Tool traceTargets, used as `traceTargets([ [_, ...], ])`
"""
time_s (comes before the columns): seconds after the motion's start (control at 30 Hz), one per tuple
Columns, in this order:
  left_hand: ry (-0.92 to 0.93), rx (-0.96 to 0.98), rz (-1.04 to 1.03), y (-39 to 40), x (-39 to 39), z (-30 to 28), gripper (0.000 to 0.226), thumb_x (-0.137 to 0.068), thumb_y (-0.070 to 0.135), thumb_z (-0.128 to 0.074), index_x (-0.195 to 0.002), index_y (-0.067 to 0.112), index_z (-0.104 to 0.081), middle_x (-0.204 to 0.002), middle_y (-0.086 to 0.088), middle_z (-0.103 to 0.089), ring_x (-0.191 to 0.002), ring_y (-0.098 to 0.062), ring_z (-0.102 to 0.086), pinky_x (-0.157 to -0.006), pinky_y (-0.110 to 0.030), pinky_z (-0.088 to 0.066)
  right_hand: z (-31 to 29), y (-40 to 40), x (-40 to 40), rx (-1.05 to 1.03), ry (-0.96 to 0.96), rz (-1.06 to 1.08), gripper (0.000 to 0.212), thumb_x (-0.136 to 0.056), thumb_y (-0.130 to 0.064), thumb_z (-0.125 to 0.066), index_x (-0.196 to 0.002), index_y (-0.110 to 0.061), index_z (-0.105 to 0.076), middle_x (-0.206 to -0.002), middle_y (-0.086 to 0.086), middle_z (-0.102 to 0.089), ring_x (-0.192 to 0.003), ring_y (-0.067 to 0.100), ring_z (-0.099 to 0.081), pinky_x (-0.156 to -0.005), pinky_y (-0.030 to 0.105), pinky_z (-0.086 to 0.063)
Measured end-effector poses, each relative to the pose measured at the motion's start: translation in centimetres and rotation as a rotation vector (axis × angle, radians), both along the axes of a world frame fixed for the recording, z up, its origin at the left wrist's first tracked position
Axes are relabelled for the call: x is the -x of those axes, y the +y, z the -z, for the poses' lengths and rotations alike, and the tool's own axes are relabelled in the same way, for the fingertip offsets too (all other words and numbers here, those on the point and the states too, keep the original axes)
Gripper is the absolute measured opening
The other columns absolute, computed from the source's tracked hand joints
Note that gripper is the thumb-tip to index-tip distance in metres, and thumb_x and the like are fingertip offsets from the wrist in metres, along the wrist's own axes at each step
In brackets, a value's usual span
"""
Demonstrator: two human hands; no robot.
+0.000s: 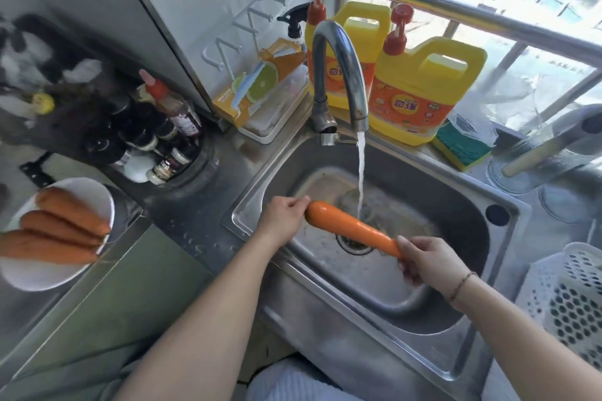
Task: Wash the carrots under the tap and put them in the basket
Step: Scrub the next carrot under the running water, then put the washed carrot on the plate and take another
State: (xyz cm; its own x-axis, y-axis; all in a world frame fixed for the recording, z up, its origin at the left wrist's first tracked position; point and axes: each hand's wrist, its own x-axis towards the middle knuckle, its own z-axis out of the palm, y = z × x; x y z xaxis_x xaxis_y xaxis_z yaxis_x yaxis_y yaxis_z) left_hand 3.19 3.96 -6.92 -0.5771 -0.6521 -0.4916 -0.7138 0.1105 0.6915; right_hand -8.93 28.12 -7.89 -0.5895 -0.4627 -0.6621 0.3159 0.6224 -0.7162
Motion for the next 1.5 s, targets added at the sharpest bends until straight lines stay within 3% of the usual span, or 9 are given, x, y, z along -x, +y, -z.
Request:
traceTargets([
  [0.17,-0.083,0.077,0.033,2.0,-0.5,-0.3,0.055,-0.098,0.033,-0.054,-0.049,0.014,-0.037,-0.049,0.001,-0.034,-0.055,-0.022,-0.036,-0.058,-0.035,-0.027,0.5,1.2,0.0,-0.118,0.065,-0.111,0.027,-0.101,-0.027,-0.052,-0.091,-0.01,-0.07,-0.068,0.004,-0.067,-0.058,0.017,-0.058,-0.054,0.029,-0.047],
  [0.37,0.0,-0.012,-0.059,3.6,-1.1,-0.5,0.041,-0.097,0.036,-0.056,-0.065,0.011,-0.062,-0.06,-0.002,-0.058,-0.054,-0.022,-0.06,-0.062,-0.03,-0.046,0.8,3.3,0.3,-0.094,0.201,-0.256,0.01,-0.09,-0.019,-0.071,-0.099,-0.02,-0.073,-0.08,0.005,-0.074,-0.07,0.016,-0.066,-0.062,0.024,-0.052],
  [0.47,0.04,-0.078,-0.148,4.0,-2.1,-1.0,0.027,-0.097,0.03,-0.061,-0.077,0.015,-0.07,-0.069,-0.003,-0.069,-0.063,-0.023,-0.072,-0.061,-0.03,-0.053,0.3,3.4,0.7,0.092,0.043,0.031,0.015,-0.086,0.003,-0.07,-0.101,-0.002,-0.072,-0.08,0.015,-0.073,-0.069,0.022,-0.07,-0.064,0.026,-0.06],
  [0.6,0.211,-0.51,-0.454,4.1,-3.6,-2.1,0.012,-0.1,0.014,-0.058,-0.097,0.013,-0.07,-0.083,-0.004,-0.069,-0.066,-0.019,-0.07,-0.065,-0.031,-0.058,-1.2,2.6,1.2,0.359,-0.277,0.411,0.015,-0.088,0.015,-0.056,-0.095,0.007,-0.066,-0.086,0.022,-0.069,-0.069,0.024,-0.073,-0.058,0.023,-0.059],
  [0.83,0.366,-0.707,-0.681,2.3,-5.6,-3.3,0.012,-0.097,0.004,-0.059,-0.097,0.015,-0.065,-0.083,-0.008,-0.065,-0.071,-0.019,-0.064,-0.066,-0.028,-0.057,-2.2,-1.5,-0.2,0.424,-0.207,0.433,0.032,-0.072,-0.005,-0.08,-0.102,0.0,-0.069,-0.085,0.018,-0.073,-0.069,0.018,-0.073,-0.064,0.02,-0.059],
  [0.97,0.482,-0.587,-0.681,-2.3,-10.6,-5.3,0.012,-0.095,0.007,-0.063,-0.101,0.017,-0.066,-0.067,0.002,-0.07,-0.057,-0.012,-0.067,-0.059,-0.025,-0.056,-4.4,-6.6,-4.2,0.369,-0.017,0.214,0.018,-0.082,0.009,-0.067,-0.097,-0.002,-0.068,-0.08,0.018,-0.072,-0.056,0.016,-0.066,-0.046,0.017,-0.051],
  [1.23,0.612,-0.263,-0.799,-16.5,-27.7,-8.4,0.019,-0.095,0.006,-0.063,-0.112,0.014,-0.064,-0.089,-0.002,-0.066,-0.073,-0.014,-0.064,-0.07,-0.025,-0.059,-6.3,-25.9,-18.3,0.35,0.294,-0.373,0.029,-0.075,0.014,-0.074,-0.086,-0.013,-0.072,-0.075,0.005,-0.075,-0.062,0.012,-0.068,-0.065,0.023,-0.057],
  [1.4,0.339,0.051,-0.728,-24.8,-34.7,-7.1,0.044,-0.084,0.013,-0.077,-0.125,0.02,-0.062,-0.119,0.0,-0.068,-0.109,-0.016,-0.064,-0.102,-0.036,-0.049,-4.2,-35.5,-26.8,0.349,0.479,-0.555,0.06,-0.072,0.008,-0.078,-0.08,-0.05,-0.069,-0.075,-0.011,-0.074,-0.072,0.01,-0.069,-0.073,0.03,-0.056],
  [1.5,0.177,0.167,-0.623,-28.8,-35.4,-6.3,0.052,-0.088,0.022,-0.073,-0.137,0.018,-0.056,-0.129,-0.001,-0.066,-0.119,-0.019,-0.061,-0.103,-0.03,-0.045,-3.5,-39.0,-29.1,0.311,0.584,-0.597,0.051,-0.076,0.006,-0.072,-0.077,-0.044,-0.069,-0.084,-0.003,-0.074,-0.077,0.019,-0.07,-0.076,0.032,-0.055],
])
